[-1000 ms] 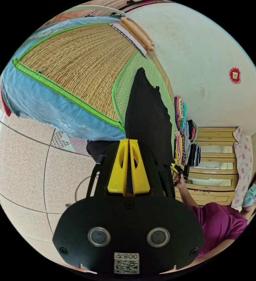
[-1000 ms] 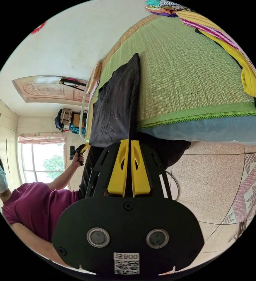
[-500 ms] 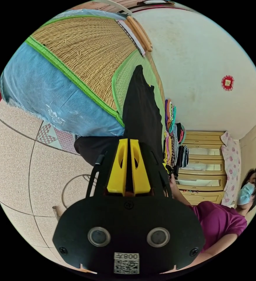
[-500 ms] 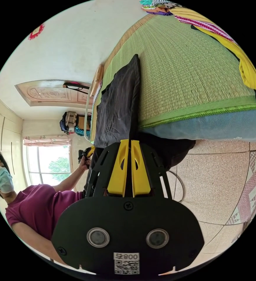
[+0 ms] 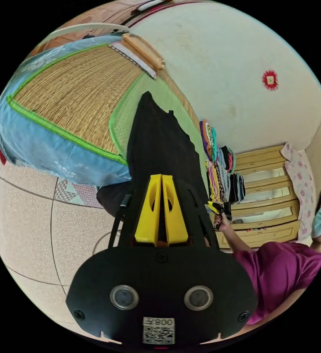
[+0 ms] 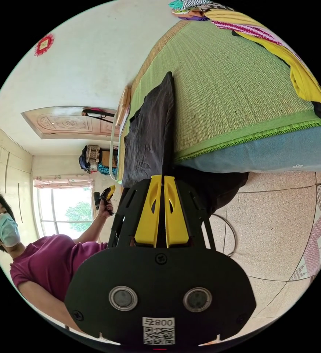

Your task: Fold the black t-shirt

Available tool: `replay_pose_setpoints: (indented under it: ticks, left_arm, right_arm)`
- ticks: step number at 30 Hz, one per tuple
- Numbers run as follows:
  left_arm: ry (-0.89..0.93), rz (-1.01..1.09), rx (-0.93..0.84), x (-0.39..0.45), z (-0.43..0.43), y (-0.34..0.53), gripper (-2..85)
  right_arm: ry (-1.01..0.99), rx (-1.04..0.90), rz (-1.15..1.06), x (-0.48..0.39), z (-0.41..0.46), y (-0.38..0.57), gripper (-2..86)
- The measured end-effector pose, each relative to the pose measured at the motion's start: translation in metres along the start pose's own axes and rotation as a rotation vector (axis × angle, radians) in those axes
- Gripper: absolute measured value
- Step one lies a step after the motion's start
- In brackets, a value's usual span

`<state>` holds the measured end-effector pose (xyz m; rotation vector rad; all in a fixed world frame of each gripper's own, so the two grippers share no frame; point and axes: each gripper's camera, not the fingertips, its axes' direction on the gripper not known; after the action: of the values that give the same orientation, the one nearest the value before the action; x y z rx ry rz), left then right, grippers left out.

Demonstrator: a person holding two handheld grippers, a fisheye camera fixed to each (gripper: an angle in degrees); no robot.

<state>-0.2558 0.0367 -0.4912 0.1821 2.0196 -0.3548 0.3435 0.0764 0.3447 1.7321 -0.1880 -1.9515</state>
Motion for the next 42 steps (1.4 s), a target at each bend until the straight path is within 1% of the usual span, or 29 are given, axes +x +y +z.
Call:
replay_pose_setpoints:
  ticks: [3, 5, 6, 8, 9, 11, 13, 15, 17, 18, 21, 23, 26, 30, 33, 38, 40, 42]
  left_arm:
    - [0.013, 0.160, -0.093, 0.062, 0.057, -0.004, 2.2]
    - [0.030, 0.293, -0.191, 0.117, 0.119, -0.003, 3.4]
    - [0.039, 0.327, -0.219, 0.131, 0.136, -0.001, 3.7]
    - [0.077, 0.458, -0.338, 0.190, 0.209, 0.008, 5.1]
    - [0.085, 0.489, -0.367, 0.204, 0.227, 0.012, 5.5]
    - [0.105, 0.607, -0.467, 0.258, 0.296, 0.028, 6.9]
    - [0.104, 0.685, -0.533, 0.295, 0.344, 0.042, 7.8]
    - [0.073, 0.762, -0.570, 0.329, 0.385, 0.055, 8.9]
    - [0.001, 0.871, -0.607, 0.368, 0.433, 0.075, 10.3]
    - [-0.026, 0.896, -0.612, 0.377, 0.443, 0.079, 10.6]
    - [-0.155, 0.998, -0.618, 0.410, 0.490, 0.100, 10.7]
    - [-0.275, 1.074, -0.623, 0.428, 0.523, 0.115, 9.0]
    - [-0.368, 1.110, -0.627, 0.436, 0.556, 0.126, 5.6]
    - [-0.355, 1.054, -0.607, 0.434, 0.574, 0.121, 2.4]
    - [-0.299, 0.969, -0.586, 0.427, 0.579, 0.105, 1.6]
    - [-0.193, 0.803, -0.484, 0.410, 0.571, 0.066, 1.1]
    - [-0.168, 0.755, -0.457, 0.403, 0.570, 0.055, 1.0]
    - [-0.135, 0.713, -0.441, 0.396, 0.572, 0.047, 1.0]
  right_arm:
    - [-0.002, 0.003, -0.006, -0.001, 0.000, 0.001, 0.6]
    - [-0.015, 0.009, -0.010, -0.002, -0.002, 0.002, 0.6]
    - [-0.024, 0.015, -0.014, -0.002, -0.003, 0.003, 0.6]
    - [-0.029, 0.019, -0.020, -0.004, -0.004, 0.004, 0.6]
    - [-0.033, 0.021, -0.024, -0.005, -0.005, 0.004, 0.7]
    - [-0.040, 0.024, -0.032, -0.008, -0.007, 0.003, 0.7]
    - [-0.051, 0.017, -0.042, -0.010, -0.007, 0.002, 0.7]
    - [-0.057, 0.018, -0.050, -0.013, -0.010, 0.001, 0.7]
    - [-0.066, 0.021, -0.060, -0.014, -0.013, -0.001, 0.7]
    - [-0.074, 0.022, -0.065, -0.015, -0.015, -0.002, 0.7]
    - [-0.078, 0.012, -0.081, -0.017, -0.016, -0.005, 0.6]
    - [-0.067, -0.001, -0.084, -0.016, -0.015, -0.007, 0.6]
    - [-0.073, -0.019, -0.087, -0.012, -0.011, -0.009, 0.4]
    - [-0.158, 0.013, -0.099, -0.004, -0.014, -0.010, 0.2]
    - [-0.136, 0.055, -0.089, 0.004, -0.021, -0.011, 0.3]
    - [-0.133, 0.116, -0.032, 0.029, -0.022, -0.024, 1.4]
    - [-0.149, 0.128, -0.011, 0.039, -0.017, -0.034, 3.0]
    - [-0.164, 0.135, 0.023, 0.049, -0.006, -0.053, 6.8]
